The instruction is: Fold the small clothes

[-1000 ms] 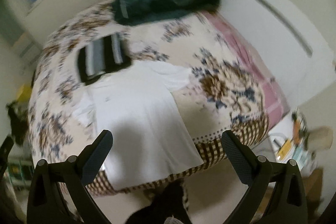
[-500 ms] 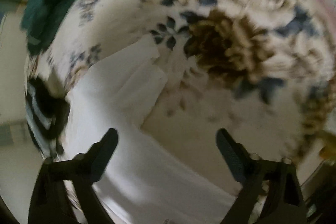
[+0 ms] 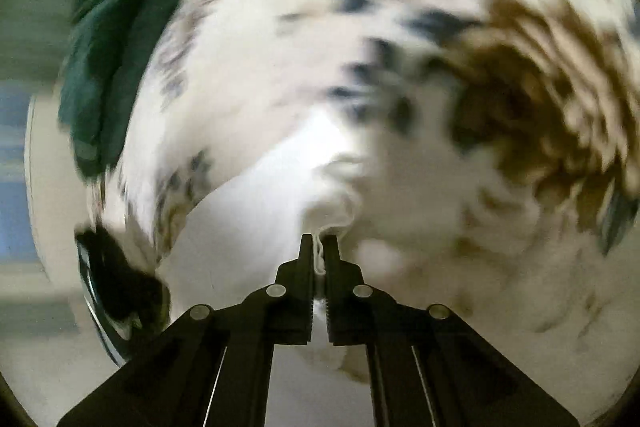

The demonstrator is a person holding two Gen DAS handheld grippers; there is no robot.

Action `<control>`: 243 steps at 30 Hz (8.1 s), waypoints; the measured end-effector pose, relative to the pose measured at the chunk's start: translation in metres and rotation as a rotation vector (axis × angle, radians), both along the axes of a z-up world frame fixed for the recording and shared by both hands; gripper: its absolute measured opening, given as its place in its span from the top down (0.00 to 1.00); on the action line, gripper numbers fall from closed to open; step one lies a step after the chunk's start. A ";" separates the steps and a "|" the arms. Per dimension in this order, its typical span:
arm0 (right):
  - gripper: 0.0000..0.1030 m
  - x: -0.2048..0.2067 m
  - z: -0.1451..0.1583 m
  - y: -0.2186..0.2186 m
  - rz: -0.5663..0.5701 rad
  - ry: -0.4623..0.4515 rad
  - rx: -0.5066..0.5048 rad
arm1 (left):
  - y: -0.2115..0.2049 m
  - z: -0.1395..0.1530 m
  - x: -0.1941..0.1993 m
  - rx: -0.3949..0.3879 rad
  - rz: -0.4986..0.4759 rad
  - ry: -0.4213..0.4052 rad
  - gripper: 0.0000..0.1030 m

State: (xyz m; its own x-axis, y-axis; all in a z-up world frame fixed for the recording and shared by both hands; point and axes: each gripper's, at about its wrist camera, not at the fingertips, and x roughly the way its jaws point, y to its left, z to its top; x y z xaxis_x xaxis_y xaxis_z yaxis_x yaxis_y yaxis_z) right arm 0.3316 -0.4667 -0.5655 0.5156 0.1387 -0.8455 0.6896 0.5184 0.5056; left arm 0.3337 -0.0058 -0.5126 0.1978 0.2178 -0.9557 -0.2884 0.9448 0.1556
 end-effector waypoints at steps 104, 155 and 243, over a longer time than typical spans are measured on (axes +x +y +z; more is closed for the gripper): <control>0.50 -0.052 -0.041 -0.084 0.970 0.537 0.074 | -0.211 -0.053 -0.301 -0.169 0.213 0.323 0.08; 0.97 0.241 0.088 0.335 1.265 0.165 -0.225 | -0.014 0.033 -0.299 -0.360 0.279 -0.143 0.99; 0.61 0.174 0.001 0.186 0.645 0.023 0.144 | 0.030 -0.042 0.152 -0.669 -0.319 -0.283 0.95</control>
State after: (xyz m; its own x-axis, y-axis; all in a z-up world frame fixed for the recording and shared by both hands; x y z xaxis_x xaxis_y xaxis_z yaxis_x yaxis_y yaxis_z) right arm 0.5053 -0.2811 -0.5645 0.2733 0.5264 -0.8051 0.2753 0.7592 0.5898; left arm 0.4856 0.0244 -0.5547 0.4094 -0.4934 -0.7675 0.0684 0.8554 -0.5134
